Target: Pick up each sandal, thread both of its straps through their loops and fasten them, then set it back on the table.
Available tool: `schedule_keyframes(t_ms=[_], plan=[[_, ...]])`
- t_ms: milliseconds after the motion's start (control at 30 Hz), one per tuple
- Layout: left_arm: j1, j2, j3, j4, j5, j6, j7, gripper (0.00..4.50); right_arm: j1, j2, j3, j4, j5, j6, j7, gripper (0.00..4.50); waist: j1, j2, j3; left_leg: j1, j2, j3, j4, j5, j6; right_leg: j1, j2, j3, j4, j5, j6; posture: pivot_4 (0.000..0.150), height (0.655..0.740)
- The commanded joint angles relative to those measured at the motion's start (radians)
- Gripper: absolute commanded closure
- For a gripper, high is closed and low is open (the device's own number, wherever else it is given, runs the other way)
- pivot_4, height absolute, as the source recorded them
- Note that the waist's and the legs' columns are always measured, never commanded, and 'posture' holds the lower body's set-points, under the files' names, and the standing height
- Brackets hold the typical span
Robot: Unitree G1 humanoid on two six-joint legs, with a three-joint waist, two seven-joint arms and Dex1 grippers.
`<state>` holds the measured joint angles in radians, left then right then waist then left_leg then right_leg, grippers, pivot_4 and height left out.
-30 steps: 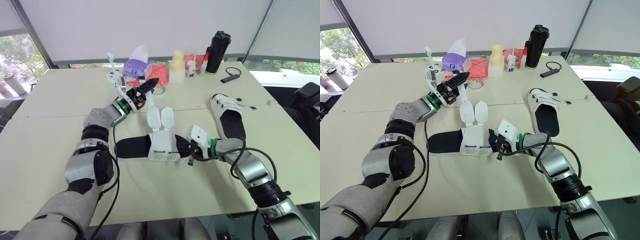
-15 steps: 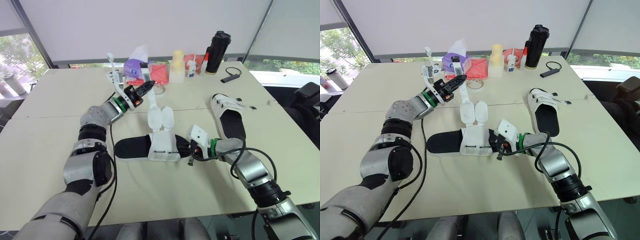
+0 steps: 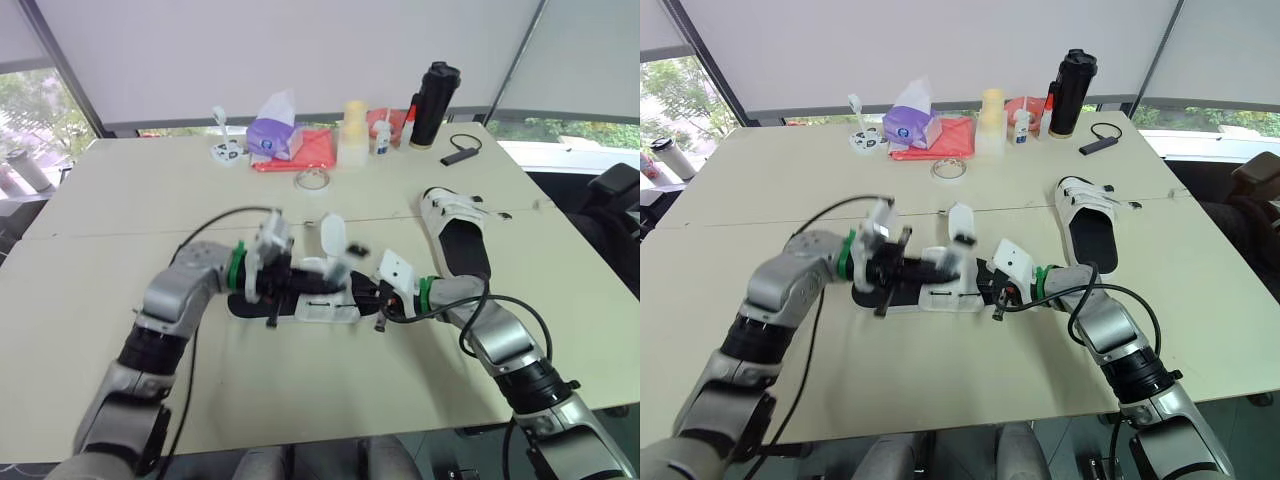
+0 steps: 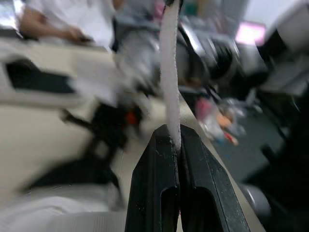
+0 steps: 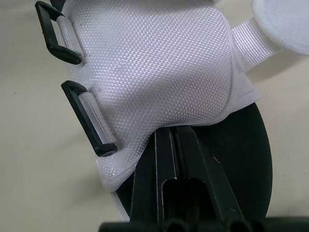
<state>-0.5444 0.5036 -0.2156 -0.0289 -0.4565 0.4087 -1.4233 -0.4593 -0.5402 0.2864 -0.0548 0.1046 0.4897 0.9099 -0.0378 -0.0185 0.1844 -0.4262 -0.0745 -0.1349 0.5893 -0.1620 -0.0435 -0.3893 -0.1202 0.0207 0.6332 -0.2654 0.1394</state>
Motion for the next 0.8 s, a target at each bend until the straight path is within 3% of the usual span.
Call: schedule_keyframes(t_ms=[33, 300, 433, 467, 500, 633, 800], plan=[[0.019, 0.032, -0.035, -0.053, 0.043, -0.097, -0.046, 4.48, 0.020, 0.001, 0.038, 0.033, -0.024, 0.015, 0.004, 4.50, 0.000, 0.000, 0.000, 0.000, 0.001, 0.000, 0.000, 0.000, 0.000, 0.000, 0.000, 0.000, -0.001, 0.000, 0.000, 0.150, 0.7296], [0.052, 0.054, -0.096, -0.016, 0.117, -0.186, -0.052, 4.48, 0.020, 0.003, 0.037, 0.034, -0.026, 0.013, 0.006, 4.50, -0.001, 0.000, 0.000, 0.000, 0.002, 0.000, -0.009, 0.002, 0.003, -0.004, 0.001, 0.000, -0.003, 0.000, 0.000, 0.150, 0.7296], [0.054, 0.068, -0.100, -0.050, 0.092, -0.081, -0.037, 3.19, 0.020, 0.001, 0.034, 0.034, -0.027, 0.012, 0.005, 4.50, -0.001, 0.000, 0.000, 0.000, 0.002, 0.000, -0.009, 0.002, 0.003, -0.004, 0.001, 0.000, -0.003, 0.000, 0.000, 0.150, 0.7296], [0.054, 0.067, -0.093, -0.061, 0.081, -0.070, -0.033, 2.49, 0.020, 0.000, 0.034, 0.035, -0.027, 0.012, 0.006, 4.50, -0.001, 0.000, 0.000, 0.000, 0.002, 0.000, -0.009, 0.002, 0.003, -0.004, 0.001, 0.000, -0.003, 0.000, 0.000, 0.150, 0.7296], [0.055, 0.066, -0.085, -0.071, 0.074, -0.058, -0.026, 2.21, 0.020, 0.000, 0.034, 0.035, -0.027, 0.012, 0.006, 4.50, 0.000, 0.000, 0.000, 0.000, 0.002, 0.000, -0.009, 0.002, 0.003, -0.004, 0.001, 0.000, -0.003, 0.000, 0.000, 0.150, 0.7296], [0.062, 0.113, -0.056, -0.135, -0.018, 0.080, -0.049, 0.22, 0.017, 0.002, 0.037, 0.037, -0.029, 0.009, 0.006, 4.50, -0.002, 0.000, 0.000, 0.000, 0.002, -0.001, -0.009, 0.002, 0.003, -0.003, 0.001, 0.000, -0.003, 0.000, 0.000, 0.150, 0.7296], [0.093, 0.207, 0.011, -0.196, -0.130, 0.211, -0.063, 0.10, 0.013, 0.007, 0.040, 0.043, -0.030, 0.004, 0.005, 4.50, -0.004, 0.000, 0.000, 0.000, 0.002, -0.001, -0.010, 0.002, 0.003, -0.004, 0.001, 0.000, -0.003, 0.000, 0.000, 0.150, 0.7296]])
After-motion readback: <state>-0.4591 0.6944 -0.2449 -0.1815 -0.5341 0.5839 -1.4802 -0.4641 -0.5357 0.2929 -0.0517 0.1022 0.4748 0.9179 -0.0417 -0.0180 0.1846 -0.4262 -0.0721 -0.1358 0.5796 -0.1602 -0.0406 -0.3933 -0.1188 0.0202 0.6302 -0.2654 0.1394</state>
